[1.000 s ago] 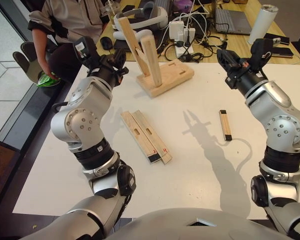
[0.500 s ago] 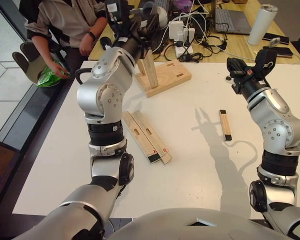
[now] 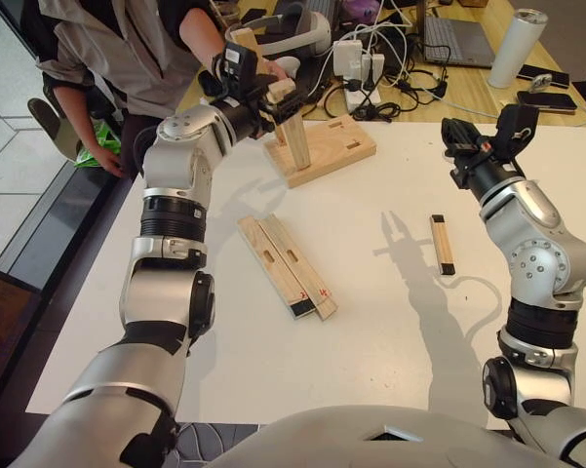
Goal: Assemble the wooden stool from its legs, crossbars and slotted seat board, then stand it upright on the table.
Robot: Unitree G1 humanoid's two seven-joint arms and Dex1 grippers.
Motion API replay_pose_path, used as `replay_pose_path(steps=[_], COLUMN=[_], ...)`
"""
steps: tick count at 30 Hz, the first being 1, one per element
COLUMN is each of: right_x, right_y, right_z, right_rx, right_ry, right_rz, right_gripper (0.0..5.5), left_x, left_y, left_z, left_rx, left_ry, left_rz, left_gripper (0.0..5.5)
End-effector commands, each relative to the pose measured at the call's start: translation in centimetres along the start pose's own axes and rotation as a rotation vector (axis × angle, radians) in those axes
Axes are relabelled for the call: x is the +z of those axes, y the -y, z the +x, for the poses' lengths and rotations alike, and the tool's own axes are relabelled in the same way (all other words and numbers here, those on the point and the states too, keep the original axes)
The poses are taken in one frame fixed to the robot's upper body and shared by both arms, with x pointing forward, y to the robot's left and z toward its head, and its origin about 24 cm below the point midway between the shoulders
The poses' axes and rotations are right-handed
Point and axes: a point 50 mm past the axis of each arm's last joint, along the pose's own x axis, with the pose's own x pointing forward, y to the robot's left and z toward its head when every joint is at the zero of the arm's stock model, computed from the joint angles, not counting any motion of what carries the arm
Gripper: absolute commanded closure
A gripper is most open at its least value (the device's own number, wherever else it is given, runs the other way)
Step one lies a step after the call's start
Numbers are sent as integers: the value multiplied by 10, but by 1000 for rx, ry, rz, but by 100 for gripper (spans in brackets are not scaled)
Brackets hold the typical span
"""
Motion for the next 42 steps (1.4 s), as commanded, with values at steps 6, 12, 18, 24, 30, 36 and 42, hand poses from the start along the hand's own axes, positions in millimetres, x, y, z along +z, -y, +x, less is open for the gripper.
replay_pose_path(steps=[6,12,18,24,30,36,42], right_x=[2,3,-3,-44,-80,-83,-138], right_y=[1,1,-1,21,21,-53,-30], right_z=[1,0,-3,-2,38,72,63], right_rx=[-11,-9,84,281,373,553,402], right_ry=[5,6,-102,-512,-628,-358,-692], right_rz=[-13,-13,-60,-330,-466,-389,-487], right_gripper=[474,474,474,474,474,474,474], left_x=[-5,4,28,59,46,13,0], left_y=[7,6,1,-15,24,55,59], left_z=[-6,-15,-55,-87,-78,-58,-54], left_rx=[-92,-70,-1,169,113,84,124], left_ry=[-63,-41,86,303,330,232,141], left_rz=[0,24,-20,-154,-252,-312,-257], left_gripper=[208,208,208,208,208,208,208])
